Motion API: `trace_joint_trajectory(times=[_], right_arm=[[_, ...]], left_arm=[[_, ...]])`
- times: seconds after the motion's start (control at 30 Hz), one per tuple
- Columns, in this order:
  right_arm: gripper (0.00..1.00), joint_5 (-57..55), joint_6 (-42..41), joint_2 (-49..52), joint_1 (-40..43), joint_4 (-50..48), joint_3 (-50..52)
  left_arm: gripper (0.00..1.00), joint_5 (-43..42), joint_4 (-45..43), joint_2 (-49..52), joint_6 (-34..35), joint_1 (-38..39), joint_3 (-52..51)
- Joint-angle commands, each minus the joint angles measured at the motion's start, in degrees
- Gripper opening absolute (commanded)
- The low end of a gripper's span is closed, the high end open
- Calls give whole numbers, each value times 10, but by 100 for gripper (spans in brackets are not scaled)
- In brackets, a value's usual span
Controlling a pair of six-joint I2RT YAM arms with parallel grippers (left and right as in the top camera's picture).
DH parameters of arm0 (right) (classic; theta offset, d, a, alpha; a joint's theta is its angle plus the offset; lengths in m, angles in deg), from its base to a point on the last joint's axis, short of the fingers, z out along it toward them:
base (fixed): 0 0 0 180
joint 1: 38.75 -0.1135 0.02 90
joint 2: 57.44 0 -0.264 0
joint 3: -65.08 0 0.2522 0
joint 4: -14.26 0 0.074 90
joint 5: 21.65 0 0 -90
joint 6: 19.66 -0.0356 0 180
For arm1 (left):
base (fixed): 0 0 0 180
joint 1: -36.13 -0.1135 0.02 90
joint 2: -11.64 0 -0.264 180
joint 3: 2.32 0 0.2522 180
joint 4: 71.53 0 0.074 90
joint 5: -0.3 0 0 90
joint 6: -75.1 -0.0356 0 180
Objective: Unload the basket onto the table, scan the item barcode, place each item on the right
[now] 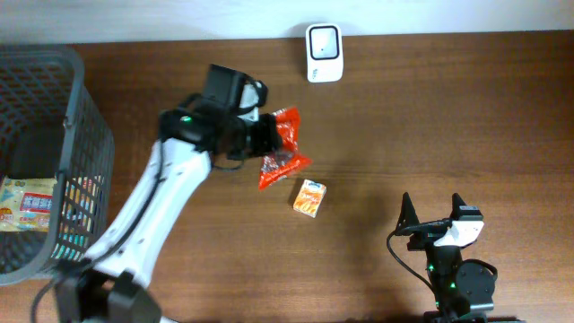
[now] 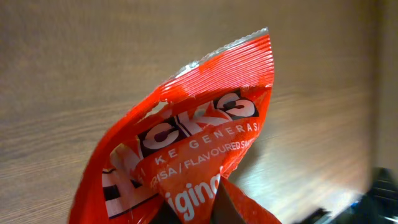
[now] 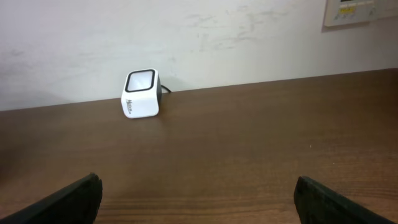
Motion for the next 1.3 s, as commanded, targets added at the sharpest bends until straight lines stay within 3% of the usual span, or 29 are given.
trace_joint_trajectory(times=[0.0, 0.07, 0.1, 0.13, 0.17, 0.27, 0.37, 0.43, 0.47, 0.53, 0.63, 0.73, 1.0, 1.27], right_arm=[[99, -5, 2, -4, 3, 2, 4], [98, -5, 2, -4, 3, 2, 4], [98, -5, 2, -4, 3, 2, 4], [98, -5, 2, -4, 3, 2, 4], [99, -5, 2, -4, 3, 2, 4], [98, -5, 2, -4, 3, 2, 4], [98, -5, 2, -4, 3, 2, 4], [98, -5, 2, -4, 3, 2, 4], [98, -5, 2, -4, 3, 2, 4], [98, -5, 2, -4, 3, 2, 4], [98, -5, 2, -4, 3, 2, 4], [98, -5, 2, -4, 3, 2, 4], [98, -5, 2, -4, 3, 2, 4], [98, -5, 2, -4, 3, 2, 4]], left_arm=[[0, 52, 3, 81, -9, 30, 4], [6, 68, 3, 103, -10, 33, 4], [21, 116, 10, 117, -10, 32, 4], [47, 127, 12, 117, -25, 32, 4], [65, 127, 12, 115, -41, 32, 7], [91, 129, 63, 98, -69, 29, 75], [96, 188, 191, 69, -70, 10, 241], [92, 308, 301, 31, -70, -28, 362], [99, 355, 329, -3, -69, -63, 393], [99, 368, 327, -90, -23, -230, 397], [99, 358, 334, -106, 21, -451, 390], [99, 356, 327, -63, 84, -526, 340], [99, 403, 298, 123, 84, -532, 330], [99, 426, 301, 201, 83, -537, 329]])
